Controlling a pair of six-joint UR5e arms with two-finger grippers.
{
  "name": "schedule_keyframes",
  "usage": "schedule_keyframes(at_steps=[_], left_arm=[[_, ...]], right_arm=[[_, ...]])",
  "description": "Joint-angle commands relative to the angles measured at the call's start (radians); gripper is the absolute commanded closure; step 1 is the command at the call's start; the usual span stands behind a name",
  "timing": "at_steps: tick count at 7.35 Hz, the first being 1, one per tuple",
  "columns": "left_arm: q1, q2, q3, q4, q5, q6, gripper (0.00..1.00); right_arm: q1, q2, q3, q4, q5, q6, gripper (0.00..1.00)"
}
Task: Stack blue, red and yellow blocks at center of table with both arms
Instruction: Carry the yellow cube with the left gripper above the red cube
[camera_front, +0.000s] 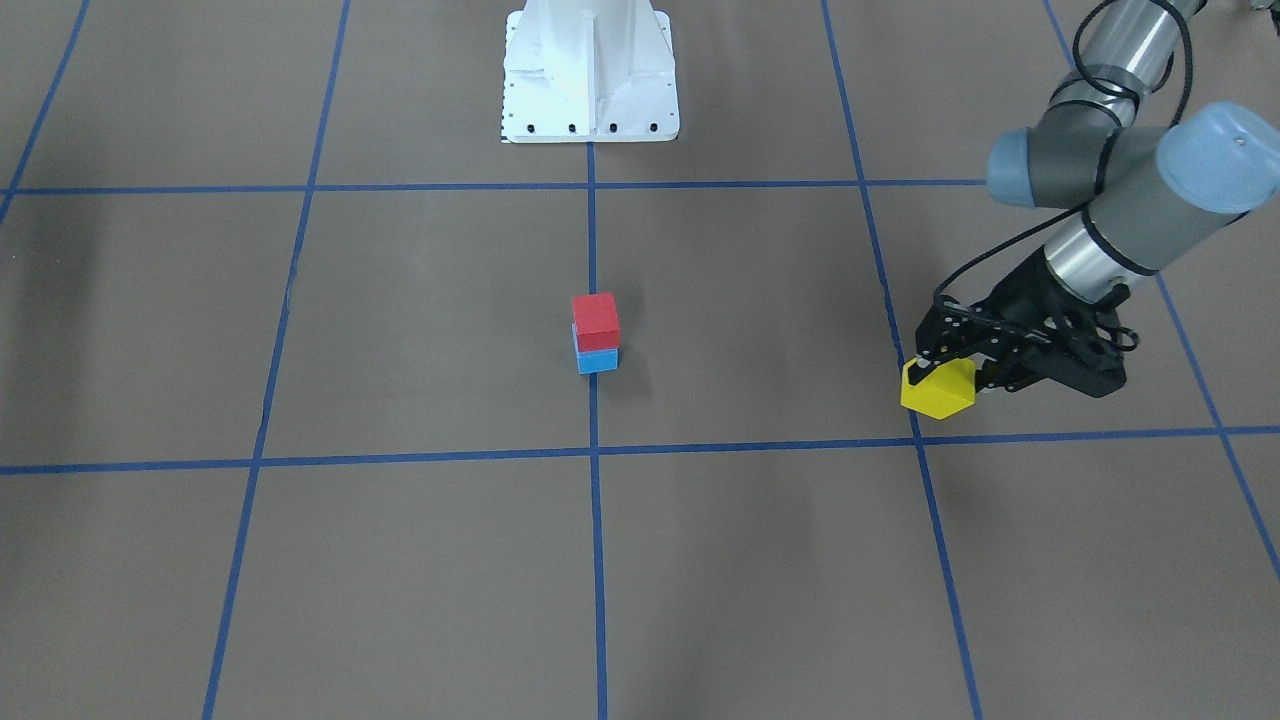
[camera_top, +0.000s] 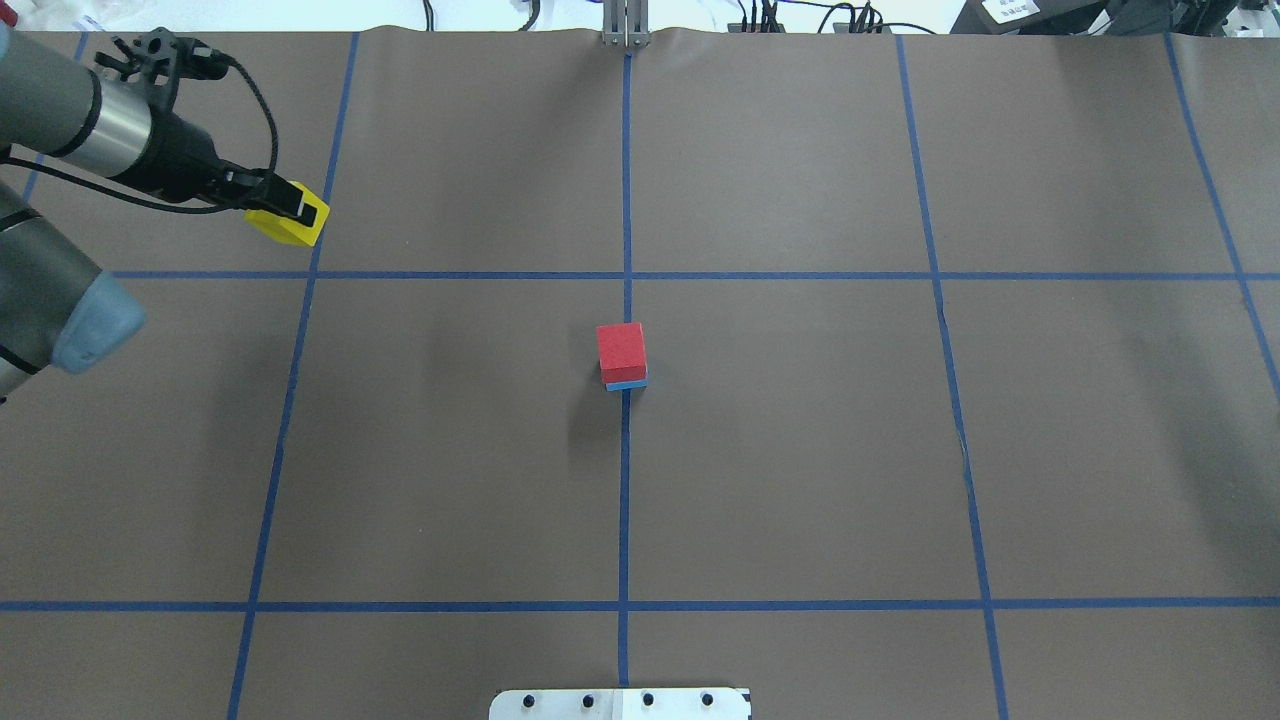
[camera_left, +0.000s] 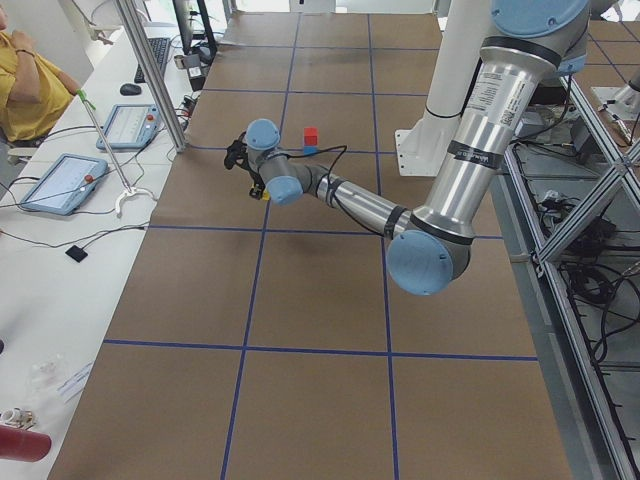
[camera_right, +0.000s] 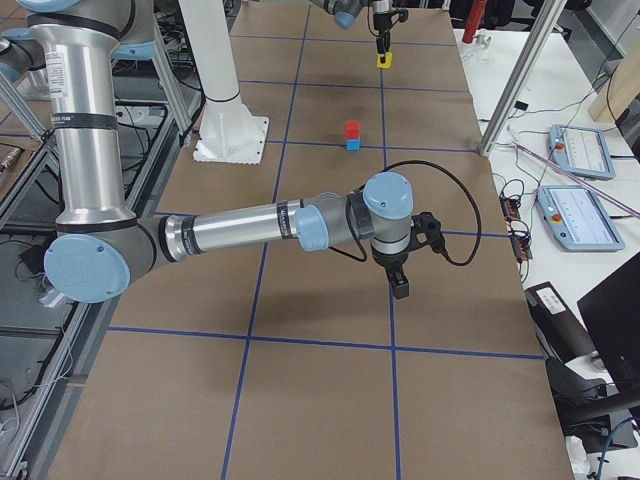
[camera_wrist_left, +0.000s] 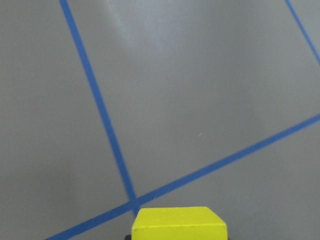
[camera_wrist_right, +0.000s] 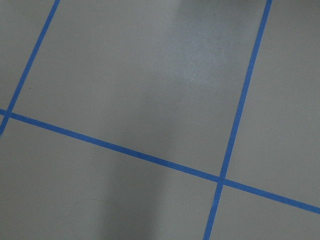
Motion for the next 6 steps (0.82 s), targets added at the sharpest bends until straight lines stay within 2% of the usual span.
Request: schedule_keyframes(at_steps=[1,3,6], left_arm=[[0.158,-0.195,-0.124,0.402,0.178,-0.159,1.0],[0.29,-0.38,-0.088,0.575,0.281,-0.294,1.0],[0.403,-0.542,0.072,0.582,0.377,-0.441,1.0]], right_arm=[[0.0,0.0,0.0,-0.003,0.001,0.0,0.0],[0.0,0.0,0.0,-0.003,0.001,0.001,0.0],[0.0,0.0,0.0,-0.003,0.001,0.001,0.0]])
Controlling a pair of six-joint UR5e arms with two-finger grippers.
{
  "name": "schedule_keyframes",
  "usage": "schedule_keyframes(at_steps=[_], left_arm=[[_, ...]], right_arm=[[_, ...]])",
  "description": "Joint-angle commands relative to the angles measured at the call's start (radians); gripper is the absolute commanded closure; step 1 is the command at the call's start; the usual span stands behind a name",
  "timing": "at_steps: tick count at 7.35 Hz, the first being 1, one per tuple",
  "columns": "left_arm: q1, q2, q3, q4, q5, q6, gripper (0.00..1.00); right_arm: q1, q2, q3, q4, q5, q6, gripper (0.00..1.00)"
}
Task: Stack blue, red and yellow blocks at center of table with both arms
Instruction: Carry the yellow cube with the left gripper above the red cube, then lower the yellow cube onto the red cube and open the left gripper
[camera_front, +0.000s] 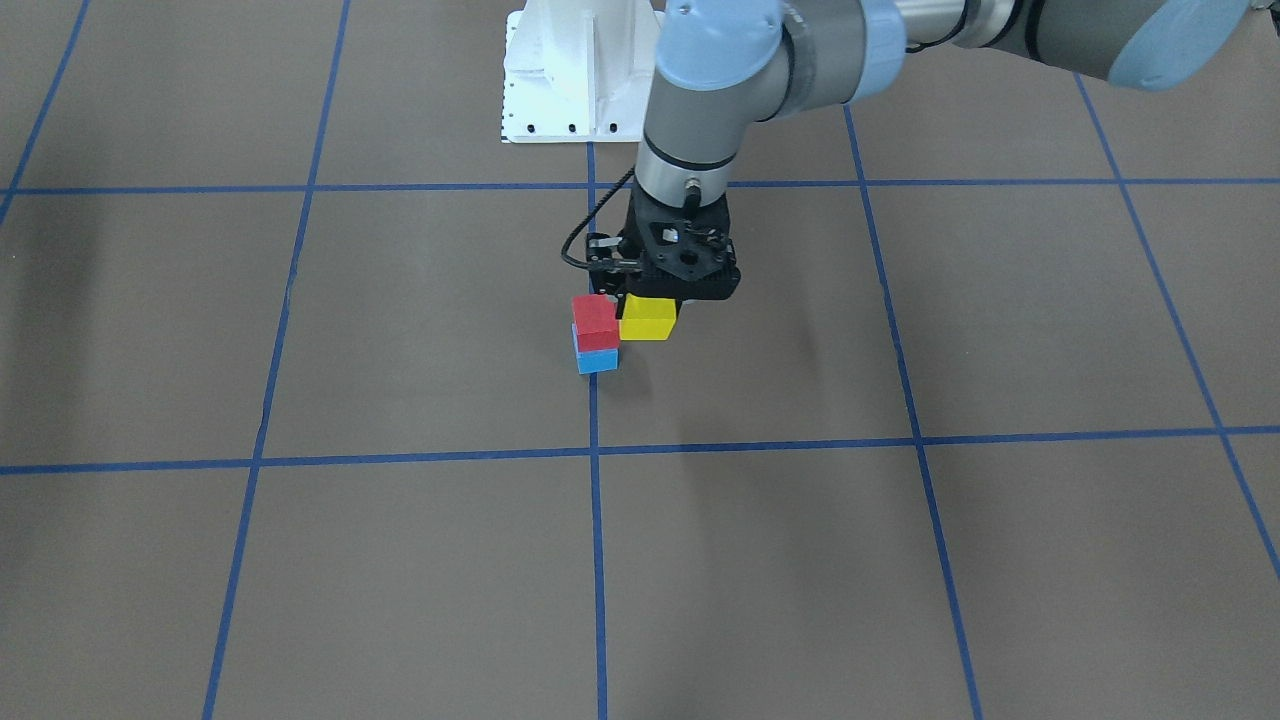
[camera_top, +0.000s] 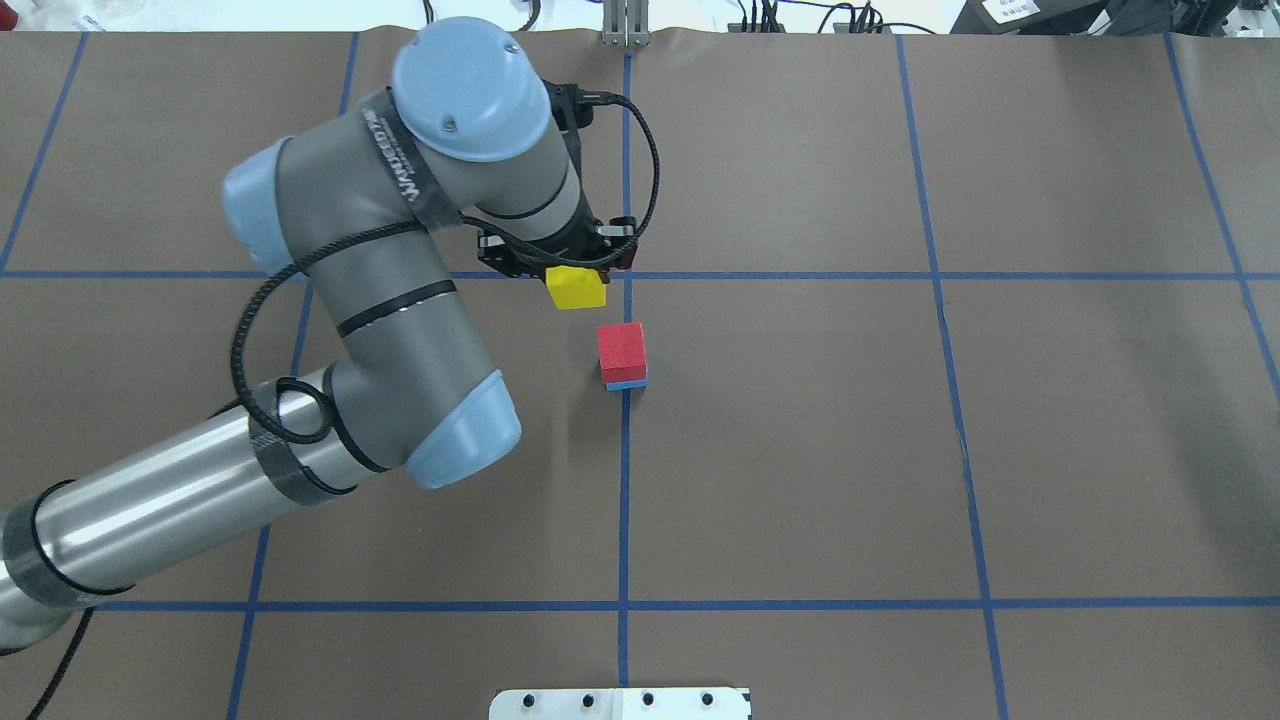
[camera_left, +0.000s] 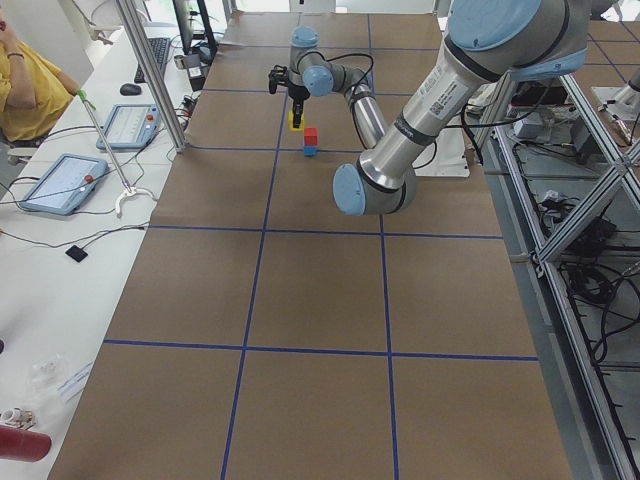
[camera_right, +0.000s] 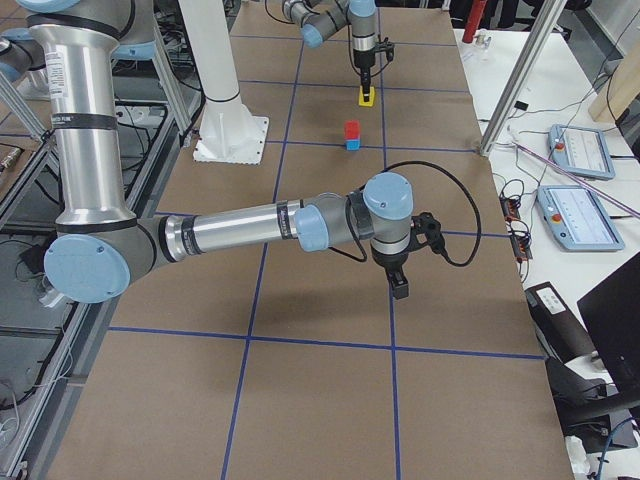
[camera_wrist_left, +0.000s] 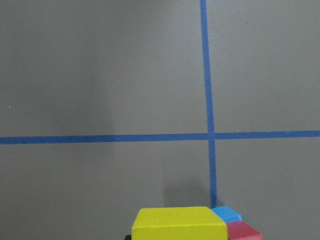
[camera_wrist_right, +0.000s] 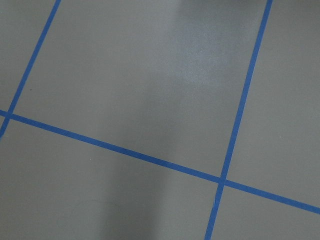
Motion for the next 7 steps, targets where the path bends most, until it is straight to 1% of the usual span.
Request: schedule_keyframes(at_steps=[1,4,5,7], left_arm=[[0.055,-0.069,0.093,0.006,0.047,-0.047,1.0],[0.07,-0.054,0.092,0.017,0.047,-0.049,0.82],[0.072,-0.056,0.09,0.037,0.047,-0.052,0.74],[0.076,-0.057,0.089,0.04,0.049,-0.082,0.54]], right_arm=[[0.0,0.0,0.0,0.0,0.0,0.0,0.0],[0.0,0.0,0.0,-0.001,0.0,0.0,0.0],[0.0,0.0,0.0,0.0,0.0,0.0,0.0],[0.0,0.0,0.0,0.0,0.0,0.0,0.0]])
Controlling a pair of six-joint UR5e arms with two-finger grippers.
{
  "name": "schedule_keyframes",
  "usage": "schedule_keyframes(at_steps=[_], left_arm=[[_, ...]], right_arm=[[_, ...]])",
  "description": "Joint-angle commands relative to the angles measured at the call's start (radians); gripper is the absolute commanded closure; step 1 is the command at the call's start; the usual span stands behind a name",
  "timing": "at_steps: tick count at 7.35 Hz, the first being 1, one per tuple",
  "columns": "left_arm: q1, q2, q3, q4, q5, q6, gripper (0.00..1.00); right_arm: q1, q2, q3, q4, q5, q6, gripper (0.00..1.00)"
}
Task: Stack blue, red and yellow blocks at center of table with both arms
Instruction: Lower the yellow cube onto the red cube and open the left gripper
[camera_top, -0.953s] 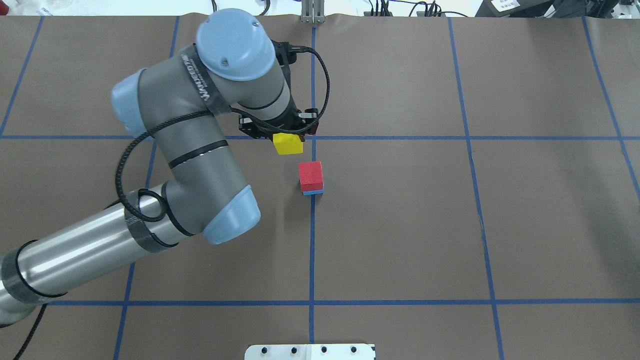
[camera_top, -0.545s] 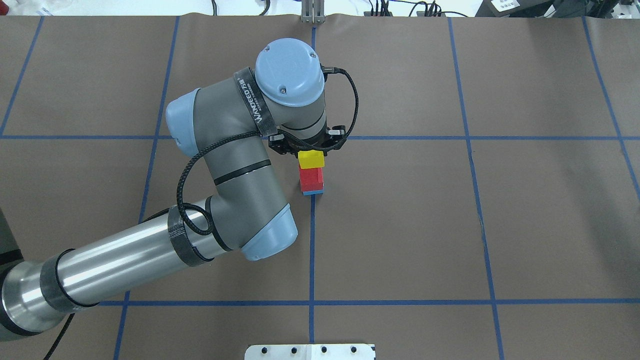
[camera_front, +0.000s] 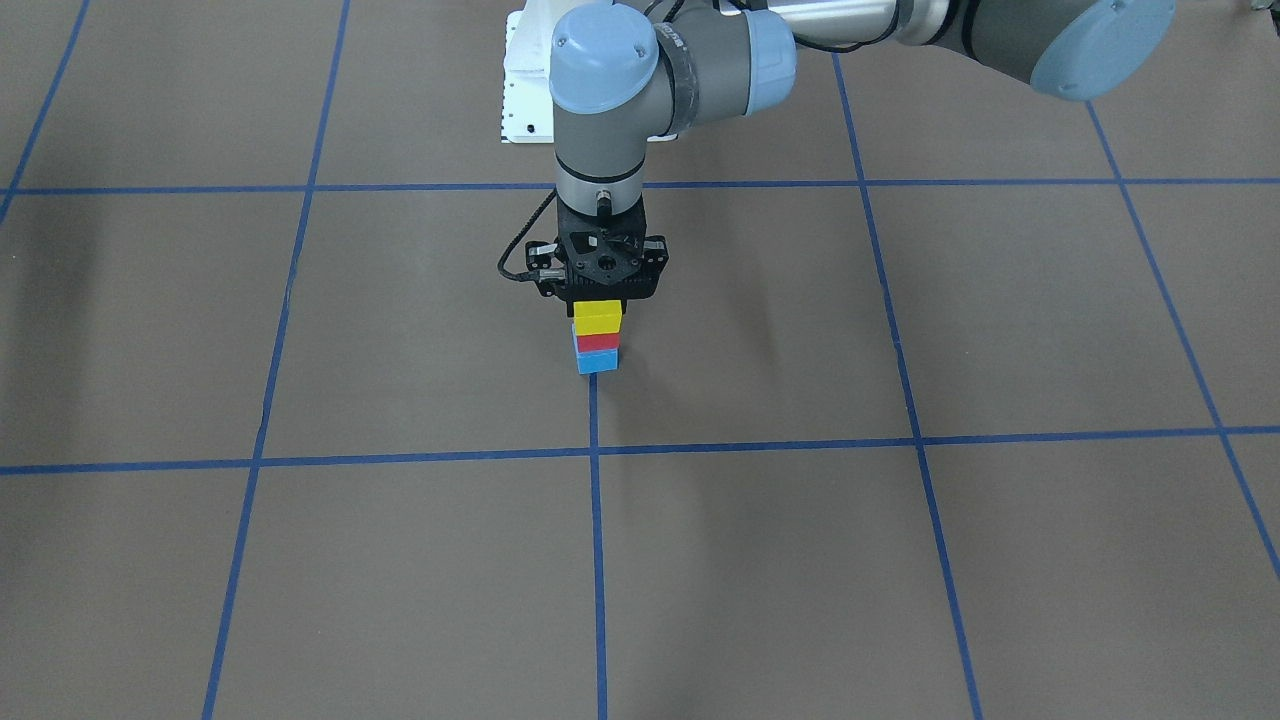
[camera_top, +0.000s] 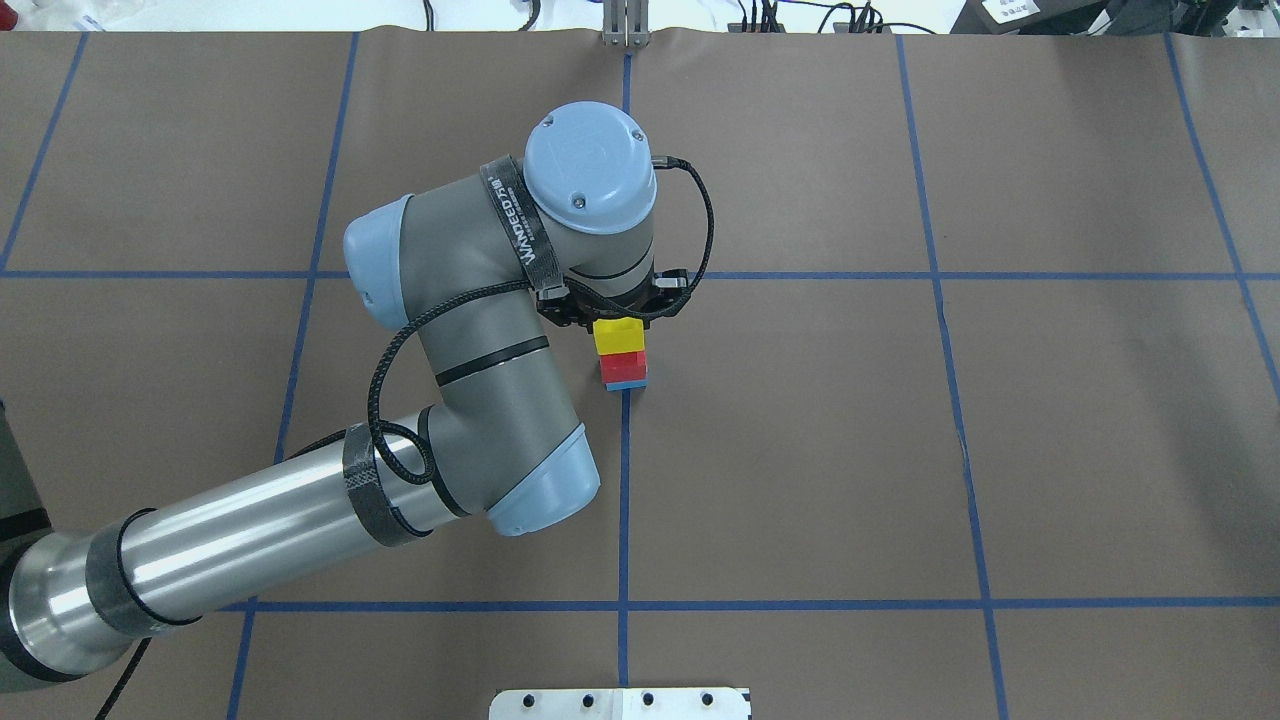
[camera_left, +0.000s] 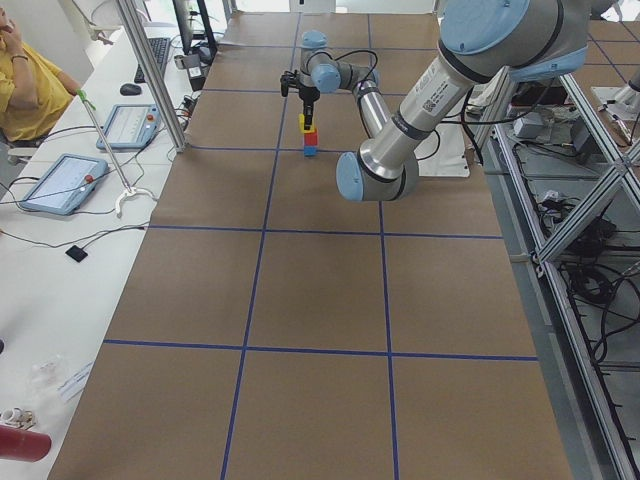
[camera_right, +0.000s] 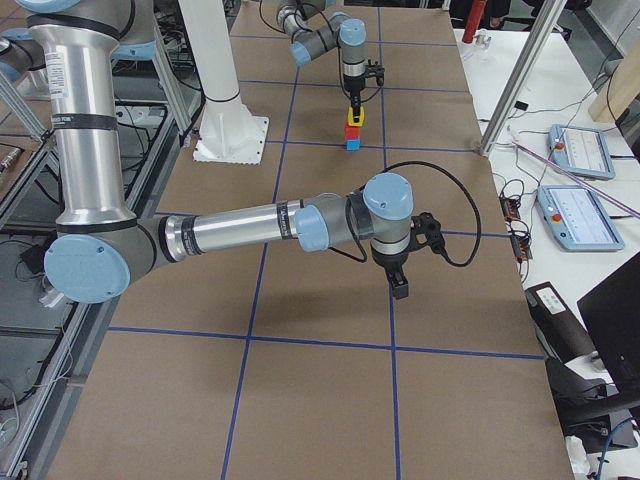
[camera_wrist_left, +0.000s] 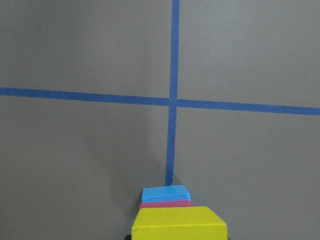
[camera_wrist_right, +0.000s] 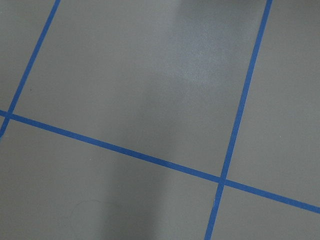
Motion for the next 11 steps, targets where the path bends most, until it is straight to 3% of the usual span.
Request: schedule_keyframes(at_steps=[1,7,8,9,10,11], left_arm=[[0.007,0.001,0.001,0.004,0.001,-0.015,0.47],[0.03,0.002,0.005,0.004,0.034,-0.017,0.26],[0.029,0.004,0.001,0.004,0.036,-0.014,0.0],[0.029,0.001,-0.019,0.004,0.031,-0.008,0.0],[0.023,0.002,-0.071,0.043,0.027,0.012,0.0],[0.009,0.005,-0.205,0.202,0.027,0.117,0.0]], right_arm=[[0.0,0.0,0.0,-0.001,0.0,0.0,0.0],[0.0,0.0,-0.002,-0.001,0.0,0.0,0.0],[0.0,0.0,0.0,-0.001,0.0,-0.002,0.0],[0.0,0.0,-0.003,-0.001,0.0,-0.002,0.0],[0.0,0.0,-0.009,0.002,0.0,-0.003,0.0],[0.0,0.0,-0.02,0.004,0.0,-0.005,0.0]])
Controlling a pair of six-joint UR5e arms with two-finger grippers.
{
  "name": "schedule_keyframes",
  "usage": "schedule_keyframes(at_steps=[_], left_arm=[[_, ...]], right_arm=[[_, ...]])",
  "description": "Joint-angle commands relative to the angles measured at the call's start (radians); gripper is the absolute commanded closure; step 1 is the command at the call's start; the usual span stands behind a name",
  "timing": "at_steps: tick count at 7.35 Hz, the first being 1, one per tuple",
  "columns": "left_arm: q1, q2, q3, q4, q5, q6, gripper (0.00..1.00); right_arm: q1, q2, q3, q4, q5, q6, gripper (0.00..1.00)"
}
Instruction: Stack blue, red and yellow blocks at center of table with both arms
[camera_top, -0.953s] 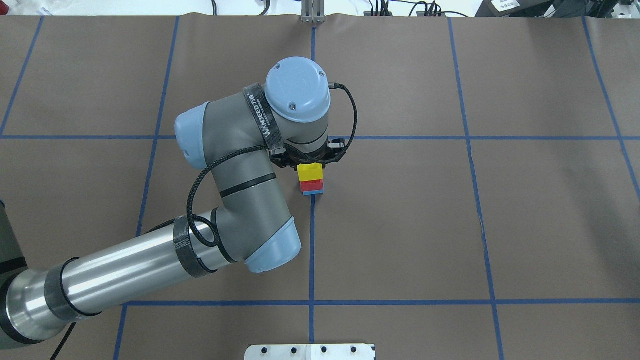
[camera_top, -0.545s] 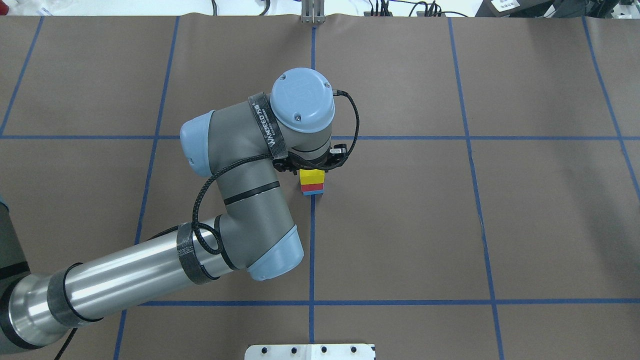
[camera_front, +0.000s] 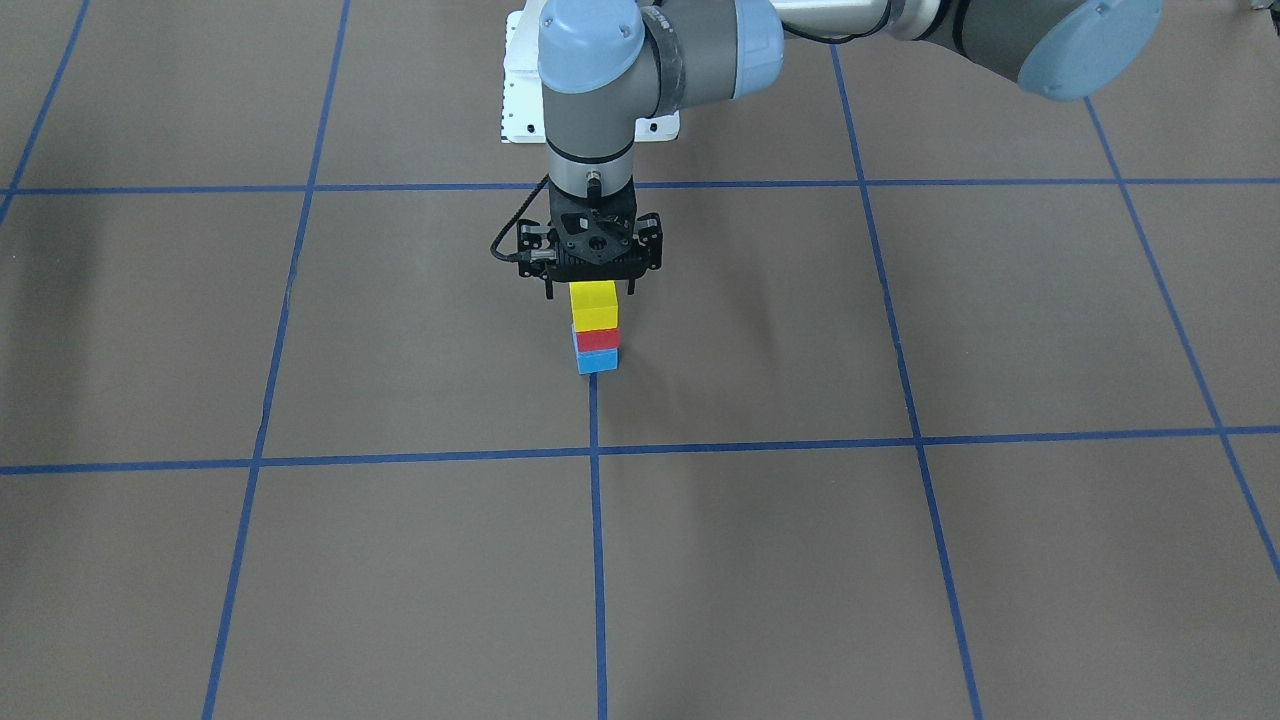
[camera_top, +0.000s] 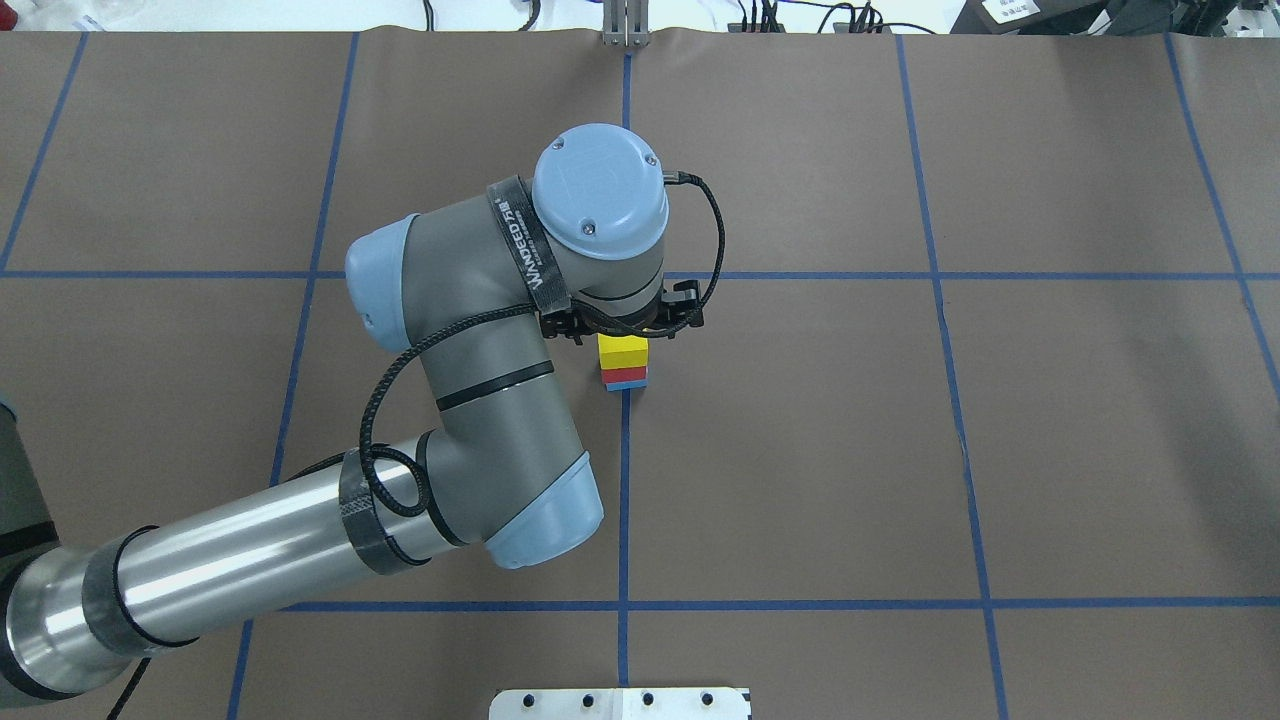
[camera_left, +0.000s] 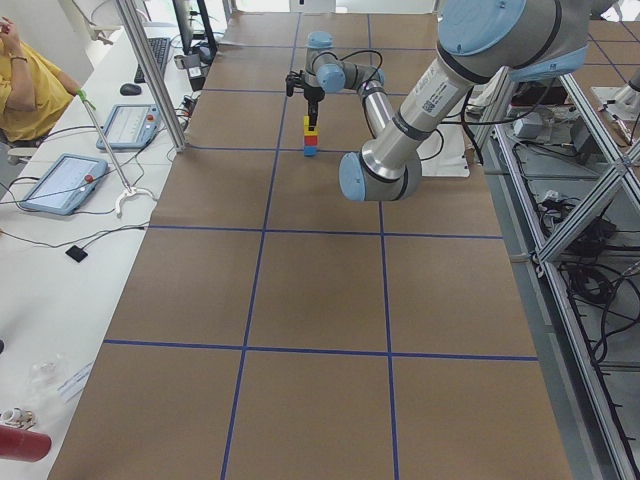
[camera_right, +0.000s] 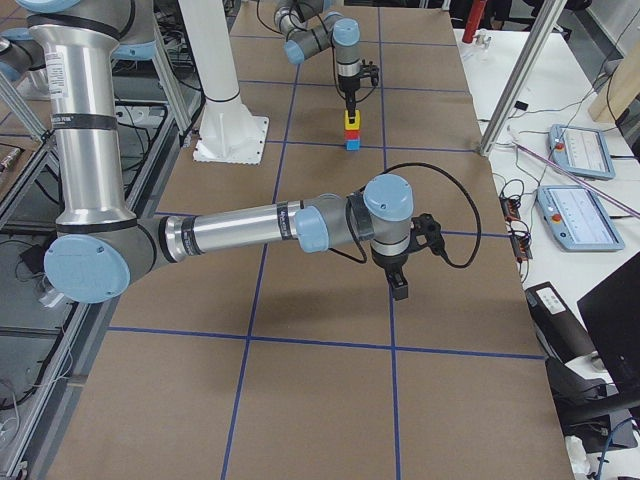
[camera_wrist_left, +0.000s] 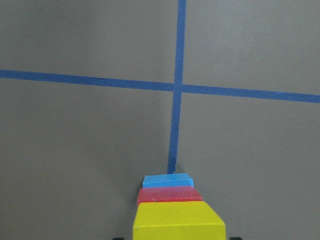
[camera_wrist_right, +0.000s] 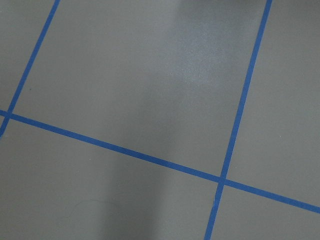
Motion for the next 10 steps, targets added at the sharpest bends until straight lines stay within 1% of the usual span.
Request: schedule_keyframes(at_steps=[1,2,3,4,5,6,7,8,9,10], left_arm=[[-0.063,0.051,-0.286,0.279,-0.014,0.204,0.0],[-0.157,0.161,-0.427,0.319,-0.096,0.339,0.0],[-0.28,0.296,-0.51,0.314,-0.205,0.536,0.0],[-0.419,0.4,-0.525,0.313,-0.287,0.772,0.0],[-0.563,0.503,-0.516,0.308,-0.338,0.968,0.0],[-0.686,0.578,-0.493,0.305,-0.371,1.128,0.0],[-0.785,0.666,-0.466,0.305,-0.448,1.239,0.0],[-0.82,0.791,-0.446,0.278,-0.461,1.268,0.0],[-0.831,0.843,-0.386,0.249,-0.453,1.271,0.0],[-0.895,0.873,-0.299,0.157,-0.453,1.273,0.0]], right_arm=[[0.0,-0.002,-0.012,0.002,-0.002,-0.002,0.0],[0.002,-0.005,-0.014,0.002,-0.015,-0.002,0.0],[0.005,-0.005,-0.014,-0.007,-0.026,0.001,0.0],[0.018,-0.008,-0.02,-0.011,-0.031,0.003,0.0],[0.055,0.0,-0.011,-0.074,-0.029,0.001,0.0],[0.08,0.006,-0.006,-0.115,-0.028,0.001,0.0],[0.093,0.015,-0.001,-0.164,-0.031,0.0,0.0],[0.092,0.04,-0.003,-0.232,-0.032,-0.011,0.0],[0.088,0.055,-0.003,-0.261,-0.06,-0.017,0.0],[0.086,0.043,-0.01,-0.257,-0.093,-0.017,0.0]])
